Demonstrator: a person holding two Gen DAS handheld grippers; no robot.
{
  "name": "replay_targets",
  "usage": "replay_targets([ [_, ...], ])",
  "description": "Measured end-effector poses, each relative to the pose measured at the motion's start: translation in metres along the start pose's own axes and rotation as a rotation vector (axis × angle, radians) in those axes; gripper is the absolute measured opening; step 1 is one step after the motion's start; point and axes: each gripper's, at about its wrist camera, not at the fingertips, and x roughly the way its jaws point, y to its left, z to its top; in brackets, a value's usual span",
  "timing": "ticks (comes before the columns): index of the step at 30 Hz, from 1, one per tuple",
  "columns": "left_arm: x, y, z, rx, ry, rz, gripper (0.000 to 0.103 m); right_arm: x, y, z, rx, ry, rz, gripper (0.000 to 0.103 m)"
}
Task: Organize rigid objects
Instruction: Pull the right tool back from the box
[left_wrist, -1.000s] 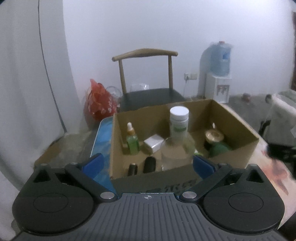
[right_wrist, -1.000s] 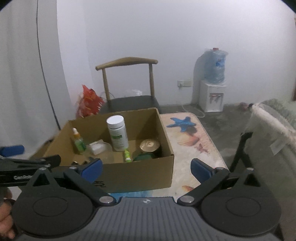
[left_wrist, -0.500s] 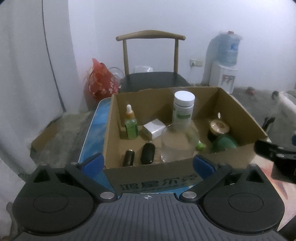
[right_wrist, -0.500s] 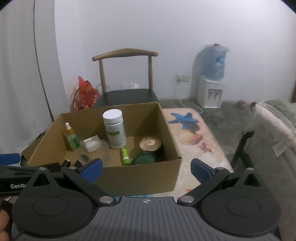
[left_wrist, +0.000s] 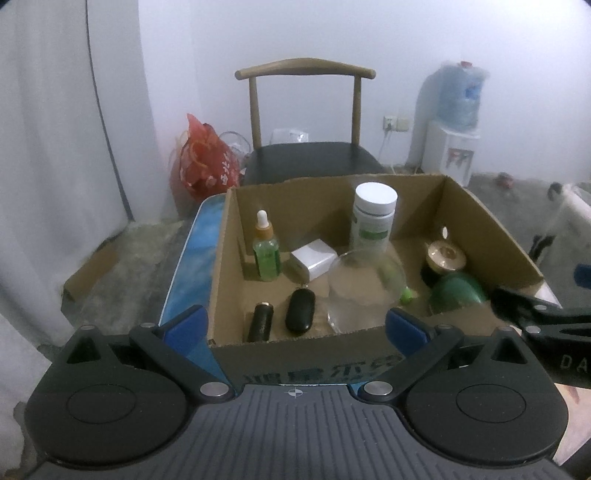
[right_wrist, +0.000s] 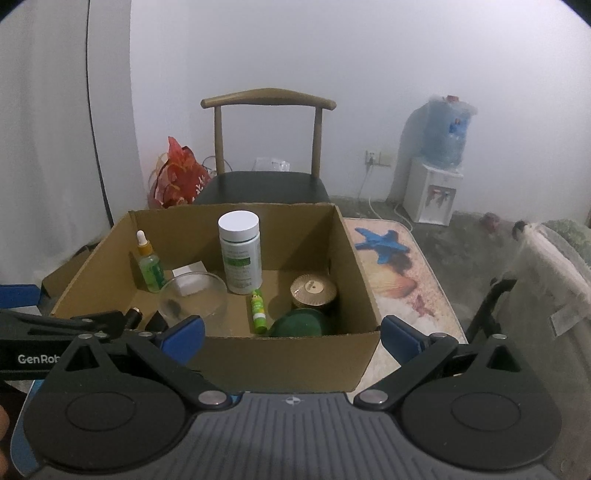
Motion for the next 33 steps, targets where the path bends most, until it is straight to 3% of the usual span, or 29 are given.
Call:
replay_targets([
  [33,0.0014,0.0074,0.0008,-0.006,-0.011,0.021,0.102,0.0039,0.0078,0.001,-0.033,0.003,0.007,0.103],
])
